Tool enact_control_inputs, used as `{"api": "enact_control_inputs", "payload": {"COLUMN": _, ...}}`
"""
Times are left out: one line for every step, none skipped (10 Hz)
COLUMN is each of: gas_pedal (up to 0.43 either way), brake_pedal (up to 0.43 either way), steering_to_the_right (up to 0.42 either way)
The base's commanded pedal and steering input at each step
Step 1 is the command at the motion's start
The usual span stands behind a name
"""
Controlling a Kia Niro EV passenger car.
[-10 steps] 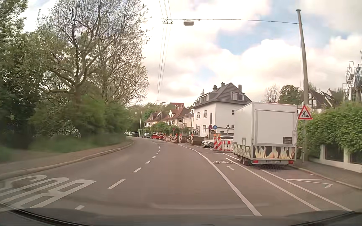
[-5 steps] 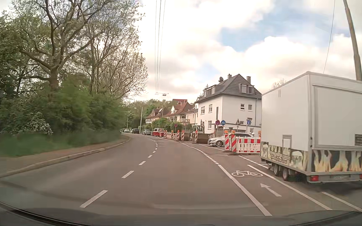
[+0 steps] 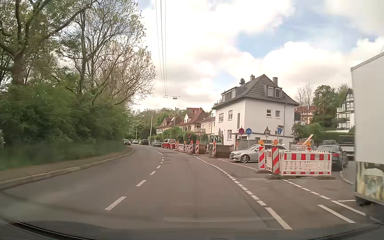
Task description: Follow the waypoints while adhering to traffic rules and regulations
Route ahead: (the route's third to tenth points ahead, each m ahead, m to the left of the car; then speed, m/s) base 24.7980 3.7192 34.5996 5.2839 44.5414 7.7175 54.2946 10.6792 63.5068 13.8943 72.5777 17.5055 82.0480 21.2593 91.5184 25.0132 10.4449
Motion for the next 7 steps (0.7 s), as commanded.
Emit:
{"api": "enact_control_inputs", "payload": {"gas_pedal": 0.079, "brake_pedal": 0.0, "steering_to_the_right": -0.018}}
{"api": "enact_control_inputs", "payload": {"gas_pedal": 0.079, "brake_pedal": 0.0, "steering_to_the_right": -0.021}}
{"api": "enact_control_inputs", "payload": {"gas_pedal": 0.079, "brake_pedal": 0.0, "steering_to_the_right": -0.024}}
{"api": "enact_control_inputs", "payload": {"gas_pedal": 0.079, "brake_pedal": 0.0, "steering_to_the_right": -0.026}}
{"api": "enact_control_inputs", "payload": {"gas_pedal": 0.087, "brake_pedal": 0.0, "steering_to_the_right": -0.029}}
{"api": "enact_control_inputs", "payload": {"gas_pedal": 0.087, "brake_pedal": 0.0, "steering_to_the_right": -0.031}}
{"api": "enact_control_inputs", "payload": {"gas_pedal": 0.087, "brake_pedal": 0.0, "steering_to_the_right": -0.031}}
